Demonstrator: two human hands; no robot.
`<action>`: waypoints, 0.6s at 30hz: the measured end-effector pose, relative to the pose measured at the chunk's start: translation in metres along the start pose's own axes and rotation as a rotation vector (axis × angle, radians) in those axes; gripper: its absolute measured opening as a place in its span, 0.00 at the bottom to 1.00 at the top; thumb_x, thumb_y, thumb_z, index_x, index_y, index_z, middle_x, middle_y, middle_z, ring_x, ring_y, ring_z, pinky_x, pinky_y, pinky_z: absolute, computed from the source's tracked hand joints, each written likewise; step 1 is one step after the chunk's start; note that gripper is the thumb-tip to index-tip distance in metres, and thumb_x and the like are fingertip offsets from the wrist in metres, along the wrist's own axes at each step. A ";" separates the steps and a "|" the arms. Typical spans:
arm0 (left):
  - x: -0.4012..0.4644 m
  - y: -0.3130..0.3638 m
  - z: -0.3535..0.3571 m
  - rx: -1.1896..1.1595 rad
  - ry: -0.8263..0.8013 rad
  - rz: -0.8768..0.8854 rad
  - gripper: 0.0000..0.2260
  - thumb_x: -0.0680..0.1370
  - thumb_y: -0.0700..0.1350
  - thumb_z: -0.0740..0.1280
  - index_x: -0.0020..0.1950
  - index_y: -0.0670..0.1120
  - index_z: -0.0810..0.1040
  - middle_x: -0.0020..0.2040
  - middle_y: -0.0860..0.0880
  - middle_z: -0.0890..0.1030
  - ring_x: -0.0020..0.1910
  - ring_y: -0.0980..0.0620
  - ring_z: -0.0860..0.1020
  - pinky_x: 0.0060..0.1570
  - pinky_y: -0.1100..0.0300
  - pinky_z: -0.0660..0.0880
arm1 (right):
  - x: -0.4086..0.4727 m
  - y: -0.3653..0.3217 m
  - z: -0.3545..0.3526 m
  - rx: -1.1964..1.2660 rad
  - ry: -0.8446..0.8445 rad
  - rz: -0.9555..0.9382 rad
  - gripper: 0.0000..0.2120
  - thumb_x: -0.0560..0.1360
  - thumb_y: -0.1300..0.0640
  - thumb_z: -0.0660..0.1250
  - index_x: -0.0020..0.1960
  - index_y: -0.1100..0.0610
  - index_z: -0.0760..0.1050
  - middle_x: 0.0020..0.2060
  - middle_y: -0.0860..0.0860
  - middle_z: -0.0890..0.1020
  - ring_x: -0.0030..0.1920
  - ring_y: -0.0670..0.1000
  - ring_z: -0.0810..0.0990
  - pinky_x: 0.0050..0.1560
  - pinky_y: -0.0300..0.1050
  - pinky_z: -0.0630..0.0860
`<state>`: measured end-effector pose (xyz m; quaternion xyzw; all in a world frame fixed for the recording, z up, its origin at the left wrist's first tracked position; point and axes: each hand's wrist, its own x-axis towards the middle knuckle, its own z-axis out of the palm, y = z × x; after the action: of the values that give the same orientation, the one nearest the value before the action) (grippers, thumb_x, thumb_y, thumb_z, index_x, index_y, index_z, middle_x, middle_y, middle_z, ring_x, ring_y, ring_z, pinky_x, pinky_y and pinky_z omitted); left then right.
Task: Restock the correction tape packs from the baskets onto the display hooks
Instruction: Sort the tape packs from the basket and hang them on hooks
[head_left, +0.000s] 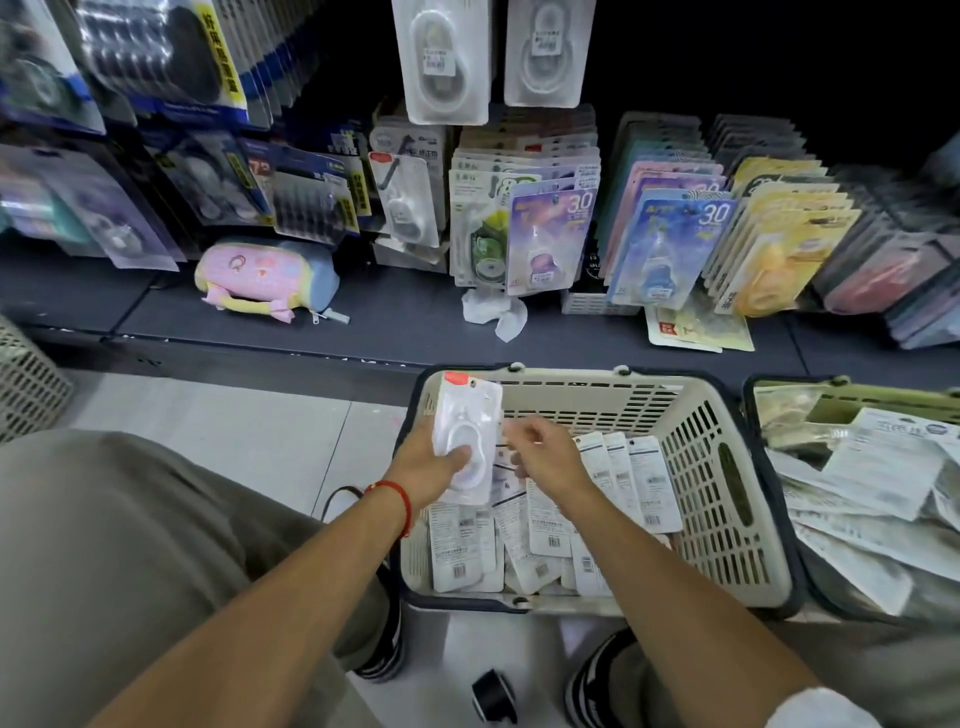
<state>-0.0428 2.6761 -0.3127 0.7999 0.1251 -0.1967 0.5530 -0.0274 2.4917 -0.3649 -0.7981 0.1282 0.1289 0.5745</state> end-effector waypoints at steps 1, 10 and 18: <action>0.000 -0.003 -0.002 0.036 0.042 -0.013 0.21 0.81 0.41 0.71 0.74 0.49 0.72 0.64 0.47 0.80 0.64 0.44 0.78 0.68 0.43 0.76 | 0.002 0.012 0.000 -0.254 0.079 0.010 0.10 0.84 0.49 0.66 0.55 0.54 0.81 0.54 0.58 0.83 0.59 0.62 0.82 0.57 0.52 0.80; 0.005 -0.002 -0.018 -0.174 0.178 -0.038 0.17 0.80 0.41 0.73 0.66 0.50 0.75 0.58 0.49 0.82 0.58 0.47 0.81 0.63 0.44 0.78 | -0.019 0.082 0.031 -0.950 -0.290 0.246 0.54 0.76 0.48 0.76 0.83 0.63 0.41 0.80 0.66 0.56 0.78 0.67 0.62 0.76 0.58 0.68; 0.012 0.000 -0.009 -0.226 0.168 -0.048 0.16 0.81 0.40 0.70 0.68 0.49 0.73 0.59 0.48 0.80 0.54 0.51 0.79 0.53 0.53 0.75 | -0.013 0.090 -0.050 -0.082 0.142 0.395 0.28 0.79 0.62 0.71 0.76 0.58 0.68 0.64 0.58 0.81 0.61 0.61 0.81 0.58 0.54 0.81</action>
<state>-0.0303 2.6846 -0.3152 0.7429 0.2118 -0.1268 0.6223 -0.0680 2.4178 -0.4243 -0.7872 0.3170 0.1874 0.4948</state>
